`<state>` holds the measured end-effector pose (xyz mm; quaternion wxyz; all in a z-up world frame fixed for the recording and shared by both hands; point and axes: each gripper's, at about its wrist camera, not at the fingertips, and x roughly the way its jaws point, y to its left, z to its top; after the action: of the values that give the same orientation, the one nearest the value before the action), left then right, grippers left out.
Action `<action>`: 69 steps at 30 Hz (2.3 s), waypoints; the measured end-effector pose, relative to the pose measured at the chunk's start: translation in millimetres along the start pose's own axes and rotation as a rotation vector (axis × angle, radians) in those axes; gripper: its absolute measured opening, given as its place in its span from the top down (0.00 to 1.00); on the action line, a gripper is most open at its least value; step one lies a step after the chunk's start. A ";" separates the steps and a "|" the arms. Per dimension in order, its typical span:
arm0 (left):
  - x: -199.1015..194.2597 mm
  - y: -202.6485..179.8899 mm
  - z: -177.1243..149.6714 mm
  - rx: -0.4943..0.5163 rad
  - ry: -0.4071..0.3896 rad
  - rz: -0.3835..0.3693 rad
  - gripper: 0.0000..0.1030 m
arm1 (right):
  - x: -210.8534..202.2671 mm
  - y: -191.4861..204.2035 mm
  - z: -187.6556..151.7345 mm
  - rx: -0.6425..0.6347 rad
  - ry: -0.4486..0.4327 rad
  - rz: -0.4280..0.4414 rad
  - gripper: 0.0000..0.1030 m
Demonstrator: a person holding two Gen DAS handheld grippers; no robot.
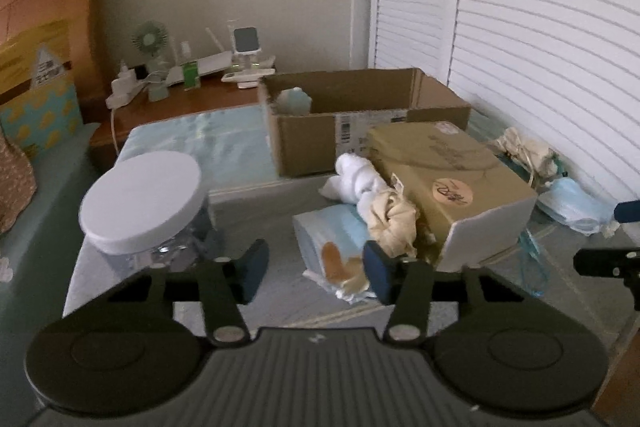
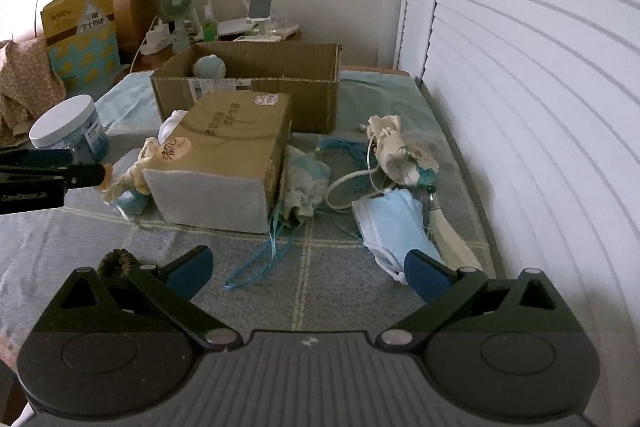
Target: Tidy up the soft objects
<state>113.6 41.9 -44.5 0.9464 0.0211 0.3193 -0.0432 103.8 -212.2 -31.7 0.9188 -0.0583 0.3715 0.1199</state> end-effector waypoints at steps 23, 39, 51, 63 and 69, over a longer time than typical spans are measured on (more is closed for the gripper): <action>9.5 0.5 -0.8 -0.015 0.043 -0.061 0.91 | 15.7 -15.1 0.1 -0.010 -0.019 -0.085 0.09; 14.8 0.8 3.3 0.001 0.066 -0.079 0.91 | 46.4 -47.4 38.1 0.036 -0.089 -0.124 0.12; 20.7 -0.4 5.0 0.010 0.090 -0.088 0.91 | 103.9 -76.6 62.9 0.187 0.001 -0.066 0.30; 10.4 1.6 14.4 0.073 0.102 -0.151 0.91 | 77.8 -60.2 65.3 0.110 -0.047 -0.107 0.44; -7.2 6.0 25.1 0.119 0.111 -0.202 0.91 | 49.0 -48.2 73.5 0.054 -0.087 -0.103 0.45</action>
<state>123.6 46.7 -20.0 0.9152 0.0473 0.3686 -0.1562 199.8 -235.6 -12.2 0.9403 -0.0473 0.3308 0.0647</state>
